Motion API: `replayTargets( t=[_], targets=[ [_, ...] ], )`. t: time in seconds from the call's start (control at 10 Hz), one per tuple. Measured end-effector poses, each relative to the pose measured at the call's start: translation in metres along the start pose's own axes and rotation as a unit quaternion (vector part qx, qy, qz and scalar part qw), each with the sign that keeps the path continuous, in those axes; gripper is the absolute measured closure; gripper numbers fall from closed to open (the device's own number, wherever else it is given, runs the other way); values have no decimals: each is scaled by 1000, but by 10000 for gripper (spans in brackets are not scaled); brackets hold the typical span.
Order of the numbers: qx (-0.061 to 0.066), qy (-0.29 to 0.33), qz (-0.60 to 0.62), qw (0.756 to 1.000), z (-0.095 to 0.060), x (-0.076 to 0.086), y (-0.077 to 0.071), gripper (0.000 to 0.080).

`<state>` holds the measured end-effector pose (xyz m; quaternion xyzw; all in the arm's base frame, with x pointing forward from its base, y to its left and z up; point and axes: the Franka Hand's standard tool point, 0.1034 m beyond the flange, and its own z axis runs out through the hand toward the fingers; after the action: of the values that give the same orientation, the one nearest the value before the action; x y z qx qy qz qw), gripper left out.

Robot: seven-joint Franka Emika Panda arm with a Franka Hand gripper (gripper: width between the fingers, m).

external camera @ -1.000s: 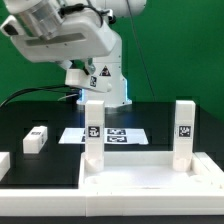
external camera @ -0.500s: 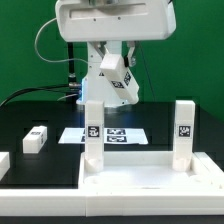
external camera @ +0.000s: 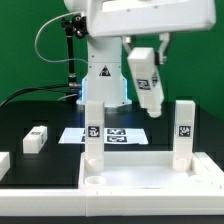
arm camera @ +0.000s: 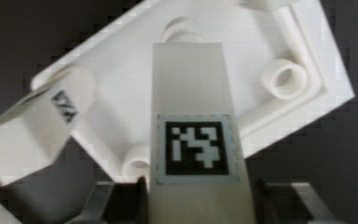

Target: Assemble desk

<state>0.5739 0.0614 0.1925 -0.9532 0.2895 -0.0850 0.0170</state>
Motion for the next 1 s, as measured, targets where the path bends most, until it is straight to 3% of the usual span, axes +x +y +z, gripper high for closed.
replayTargets(
  t=[0.1,0.2,0.3,0.4,0.5,0.7,0.9,1.0],
  targets=[
    [-2,28,-17,999,2,-2,-17,515],
    [21,54,-15,998,2,-6,-27,515],
    [34,68,-10,997,5,-14,-31,515],
    [31,59,-17,998,7,-15,-30,515],
    [37,64,-22,997,7,-15,-33,515],
    [55,114,-124,984,24,-14,-59,515],
    [63,136,-202,968,24,5,-56,515],
    [68,130,-181,972,25,0,-59,515]
  ],
)
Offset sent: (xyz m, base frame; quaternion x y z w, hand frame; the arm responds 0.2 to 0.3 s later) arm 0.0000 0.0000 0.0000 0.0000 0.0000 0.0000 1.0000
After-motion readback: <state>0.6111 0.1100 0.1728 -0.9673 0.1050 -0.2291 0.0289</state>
